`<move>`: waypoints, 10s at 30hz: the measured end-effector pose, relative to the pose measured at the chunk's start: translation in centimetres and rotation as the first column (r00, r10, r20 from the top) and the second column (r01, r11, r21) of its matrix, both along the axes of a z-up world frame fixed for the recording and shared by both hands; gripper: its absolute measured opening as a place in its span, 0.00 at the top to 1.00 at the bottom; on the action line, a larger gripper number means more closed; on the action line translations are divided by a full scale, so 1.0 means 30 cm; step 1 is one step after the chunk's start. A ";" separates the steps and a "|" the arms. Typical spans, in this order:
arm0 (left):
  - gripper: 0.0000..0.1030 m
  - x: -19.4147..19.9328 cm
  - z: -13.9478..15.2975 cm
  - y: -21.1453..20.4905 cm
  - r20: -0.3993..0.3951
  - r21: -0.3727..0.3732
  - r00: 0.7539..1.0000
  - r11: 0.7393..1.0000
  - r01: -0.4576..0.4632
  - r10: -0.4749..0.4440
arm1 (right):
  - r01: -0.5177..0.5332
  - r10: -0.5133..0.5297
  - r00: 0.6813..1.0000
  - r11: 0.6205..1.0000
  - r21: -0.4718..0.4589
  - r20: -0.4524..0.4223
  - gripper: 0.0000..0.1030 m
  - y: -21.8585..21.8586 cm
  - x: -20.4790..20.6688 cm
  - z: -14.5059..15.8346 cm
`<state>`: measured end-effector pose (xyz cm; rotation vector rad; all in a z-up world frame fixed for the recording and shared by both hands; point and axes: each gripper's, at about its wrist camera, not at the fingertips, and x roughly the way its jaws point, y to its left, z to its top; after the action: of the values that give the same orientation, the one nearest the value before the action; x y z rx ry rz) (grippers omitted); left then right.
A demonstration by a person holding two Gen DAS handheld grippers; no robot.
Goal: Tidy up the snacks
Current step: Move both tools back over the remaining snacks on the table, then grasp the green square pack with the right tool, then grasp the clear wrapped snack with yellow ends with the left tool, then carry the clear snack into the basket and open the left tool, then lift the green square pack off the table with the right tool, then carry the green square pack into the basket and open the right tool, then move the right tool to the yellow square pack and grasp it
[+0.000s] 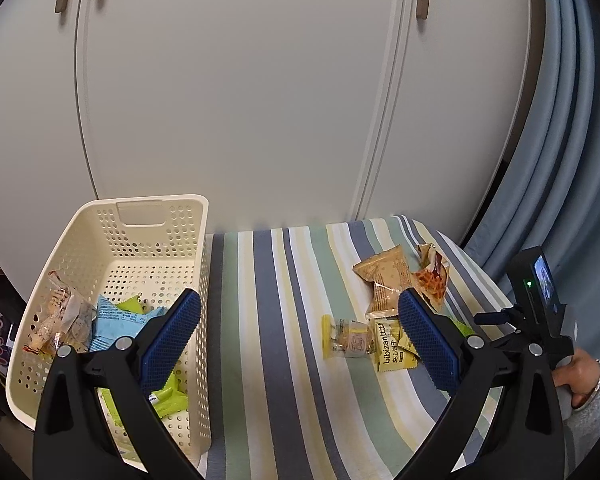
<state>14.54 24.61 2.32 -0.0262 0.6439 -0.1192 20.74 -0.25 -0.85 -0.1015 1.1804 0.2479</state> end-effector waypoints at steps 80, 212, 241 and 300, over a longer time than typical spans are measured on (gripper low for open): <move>0.51 0.109 -0.168 -0.149 -0.180 -0.002 0.977 0.993 0.117 -0.116 | 0.081 -0.083 0.996 0.993 0.082 0.024 0.35 -0.058 -0.023 -0.026; 0.03 -0.265 0.016 0.817 0.064 -0.142 0.727 0.727 -0.672 0.684 | -0.320 0.188 0.920 0.867 0.382 0.344 0.38 0.844 -0.229 0.518; 0.03 -0.272 0.001 0.833 0.055 -0.166 0.716 0.714 -0.680 0.696 | -0.322 0.202 0.925 0.868 0.378 0.323 0.18 0.975 -0.206 0.483; 0.03 -0.203 0.004 0.688 0.066 -0.119 0.808 0.808 -0.577 0.586 | -0.062 0.002 0.962 0.975 0.212 0.273 0.05 0.699 -0.181 0.359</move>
<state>8.45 45.24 2.45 -0.3074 0.5046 0.4481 15.32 20.72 9.92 0.0385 0.8730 0.3797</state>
